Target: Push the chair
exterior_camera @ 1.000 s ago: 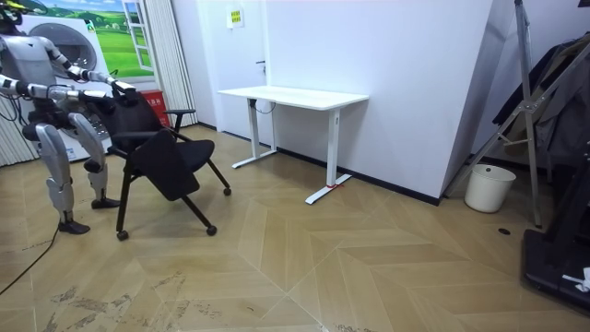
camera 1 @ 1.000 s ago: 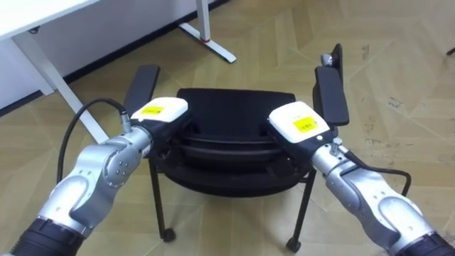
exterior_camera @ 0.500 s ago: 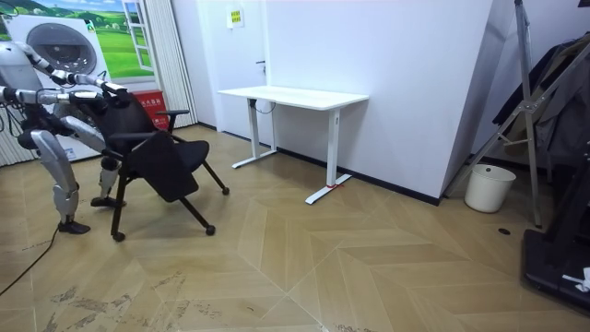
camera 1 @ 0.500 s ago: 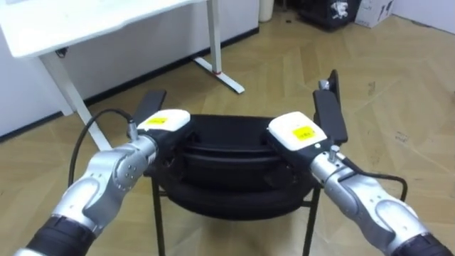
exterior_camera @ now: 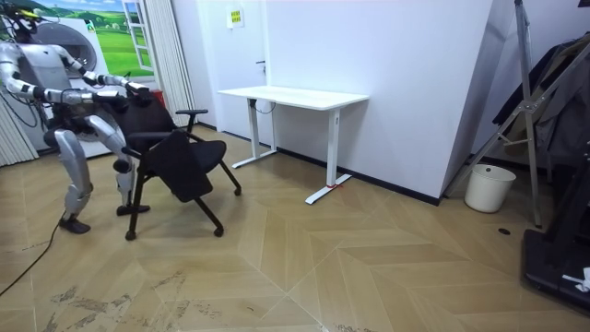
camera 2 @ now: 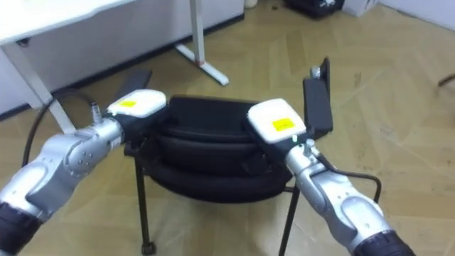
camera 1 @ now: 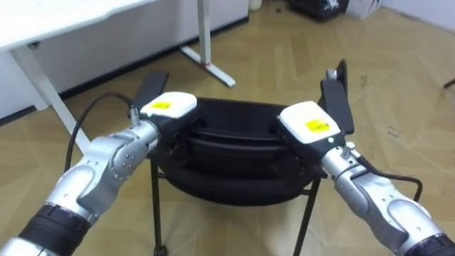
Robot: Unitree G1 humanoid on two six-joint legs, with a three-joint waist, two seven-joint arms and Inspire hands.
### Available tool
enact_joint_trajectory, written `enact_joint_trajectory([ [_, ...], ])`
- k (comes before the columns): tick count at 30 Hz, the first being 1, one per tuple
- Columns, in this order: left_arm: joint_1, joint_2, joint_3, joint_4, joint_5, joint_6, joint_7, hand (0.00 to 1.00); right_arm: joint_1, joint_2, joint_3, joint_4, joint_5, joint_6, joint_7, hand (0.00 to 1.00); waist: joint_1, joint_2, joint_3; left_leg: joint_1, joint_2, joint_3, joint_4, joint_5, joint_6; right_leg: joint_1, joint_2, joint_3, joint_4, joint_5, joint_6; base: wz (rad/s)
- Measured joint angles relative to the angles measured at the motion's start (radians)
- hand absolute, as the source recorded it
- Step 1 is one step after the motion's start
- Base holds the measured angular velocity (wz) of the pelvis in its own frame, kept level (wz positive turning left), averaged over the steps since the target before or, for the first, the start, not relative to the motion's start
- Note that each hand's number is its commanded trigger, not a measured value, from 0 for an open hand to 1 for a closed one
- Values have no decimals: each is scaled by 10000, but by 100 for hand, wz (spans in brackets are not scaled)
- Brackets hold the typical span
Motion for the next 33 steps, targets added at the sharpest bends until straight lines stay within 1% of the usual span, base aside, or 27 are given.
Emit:
enact_joint_trajectory([
  [1, 0, 2, 0, 80, -9, -11, 73, 100, -65, 93, 20, 150, -2, 12, -26, 100, -23, 45, 53, 115, 8, -36, 172, -208, 310, -714, -183, 263, 1526, 1017, 198, -9],
  [2, -3, 4, -1, 195, -1, -96, 176, 100, -57, 177, 22, 268, -3, 10, -92, 100, -81, 92, 100, 220, 36, -43, 271, -374, 384, -1391, -357, 394, 2614, 1754, 283, 3],
  [4, -2, -22, -8, 307, 9, -193, 272, 100, -45, 210, 32, 411, -8, -68, -193, 100, -214, 102, 111, 380, 52, -44, 298, -501, 500, -2282, -532, 397, 3638, 2230, 309, 18],
  [6, 0, -32, -13, 368, 7, -229, 319, 100, -46, 230, 74, 515, -13, -103, -321, 100, -272, 133, 144, 521, 119, 6, 337, -646, 493, -3049, -597, 406, 3831, 2269, 271, 6],
  [8, 1, -35, -114, 479, -30, -259, 379, 100, -33, 204, 150, 596, -12, -115, -436, 100, -336, 300, 221, 707, 230, -93, 350, -819, 429, -3669, -462, 366, 2775, 2240, 267, 3],
  [9, -1, -9, -173, 545, -71, -280, 474, 100, -24, 179, 205, 622, -13, -116, -521, 100, -378, 353, 227, 733, 233, -212, 346, -878, 380, -3783, -355, 332, 1677, 2221, 298, 10],
  [10, -3, -20, -189, 577, -71, -295, 539, 100, -14, 175, 208, 631, -17, -117, -567, 100, -379, 363, 222, 740, 233, -265, 346, -912, 330, -3800, -281, 310, 1024, 2218, 302, 19],
  [11, -15, -13, -204, 607, -69, -312, 582, 100, -7, 189, 208, 652, -25, -117, -626, 100, -444, 369, 214, 763, 232, -341, 330, -921, 298, -3734, -160, 215, -477, 2240, 318, 18],
  [12, -28, -9, -224, 631, -70, -315, 594, 100, -1, 188, 212, 661, -25, -119, -653, 100, -486, 374, 210, 777, 231, -380, 326, -922, 271, -3668, -127, 114, -1114, 2257, 297, 28],
  [14, -29, -24, -415, 755, -93, -260, 721, 100, 78, 195, 280, 736, -26, -117, -738, 100, -610, 332, 134, 870, 219, -594, 294, -1054, -58, -3404, 153, 116, -2847, 2656, 250, 32],
  [15, -27, -20, -448, 758, -93, -261, 721, 100, 118, 203, 280, 739, -25, -117, -765, 100, -627, 277, 82, 879, 228, -597, 286, -1088, -121, -3388, 208, 130, -3005, 2776, 209, 31],
  [16, -27, -27, -483, 781, -70, -264, 727, 100, 161, 212, 280, 771, -24, -123, -781, 100, -660, 195, 23, 995, 284, -603, 284, -1142, -231, -3268, 342, 148, -3196, 3028, 25, 26],
  [17, -28, -84, -502, 906, -43, -270, 733, 100, 157, 258, 282, 892, -25, -191, -774, 100, -706, 187, 16, 1141, 423, -605, 285, -1237, -413, -3080, 463, 135, -3326, 3132, -51, 18],
  [18, -25, -97, -514, 972, -36, -279, 733, 100, 157, 298, 294, 955, -26, -198, -770, 100, -697, 177, 8, 1213, 475, -615, 283, -1315, -542, -2999, 513, 132, -3350, 3136, -69, 5],
  [19, -9, -97, -519, 1063, -42, -296, 733, 100, 152, 384, 299, 985, -52, -206, -734, 100, -666, 151, -11, 1351, 564, -658, 283, -1462, -767, -2855, 559, 37, -3364, 3133, -92, -7],
  [20, 1, -79, -514, 1080, -44, -296, 730, 100, 147, 433, 299, 987, -60, -207, -675, 100, -596, 114, -61, 1397, 667, -684, 283, -1563, -906, -2794, 628, -46, -3314, 3060, -215, -6],
  [21, -1, -60, -512, 1079, -44, -300, 730, 100, 137, 452, 299, 991, -60, -208, -665, 100, -568, 98, -75, 1440, 746, -693, 284, -1567, -912, -2779, 668, -86, -3274, 2988, -312, 0],
  [22, -1, -22, -484, 1089, -44, -335, 731, 100, 79, 506, 303, 1055, -68, -222, -654, 100, -534, 34, -91, 1550, 807, -831, 297, -1603, -986, -2714, 756, -170, -3231, 2911, -463, 7],
  [23, -5, -14, -454, 1121, -40, -341, 731, 100, -15, 545, 303, 1156, -72, -273, -612, 100, -524, 50, -84, 1625, 924, -1043, 376, -1679, -1142, -2549, 962, -249, -3234, 2768, -719, 13],
  [24, -17, -13, -453, 1152, -51, -347, 731, 100, -66, 554, 308, 1196, -71, -288, -573, 100, -543, 85, -65, 1638, 984, -1173, 439, -1723, -1234, -2422, 1027, -369, -3227, 2680, -851, 25],
  [25, -42, -32, -450, 1285, -76, -362, 734, 100, -140, 566, 308, 1282, -87, -327, -531, 100, -585, 127, -52, 1707, 1141, -1326, 543, -1814, -1388, -2172, 1060, -666, -3108, 2439, -1052, 43],
  [26, -86, -66, -438, 1362, -94, -373, 736, 100, -197, 563, 307, 1308, -97, -354, -470, 100, -646, 140, -77, 1729, 1303, -1430, 646, -1845, -1419, -2071, 1067, -906, -2878, 2133, -1158, 50],
  [28, -163, -78, -395, 1397, -118, -349, 760, 100, -372, 552, 307, 1319, -95, -372, -364, 100, -862, 145, -76, 1726, 1513, -1542, 789, -1890, -1501, -1928, 1059, -1256, -2598, 1692, -1318, 54],
  [29, -301, -133, -401, 1444, -130, -333, 789, 100, -497, 508, 307, 1324, -94, -387, -314, 100, -896, 165, -42, 1685, 1705, -1512, 988, -1837, -1614, -1862, 1074, -1431, -2441, 1432, -1418, 42],
  [30, -354, -165, -398, 1448, -124, -267, 794, 100, -579, 510, 306, 1351, -92, -387, -290, 100, -898, 140, -25, 1627, 1772, -1479, 1134, -1789, -1684, -1859, 1059, -1499, -2337, 1296, -1480, 31],
  [32, -575, -258, -396, 1542, -25, -153, 1029, 100, -923, 465, 305, 1403, -39, -387, -128, 100, -903, 16, 50, 1243, 1975, -1262, 1715, -1417, -1819, -1833, 900, -1907, -2116, 946, -1711, 26],
  [33, -639, -280, -411, 1603, -9, -153, 1101, 100, -984, 456, 305, 1422, -40, -388, -106, 100, -902, -2, 56, 1176, 1970, -1252, 1734, -1317, -1794, -1825, 894, -1964, -2131, 932, -1704, 29],
])
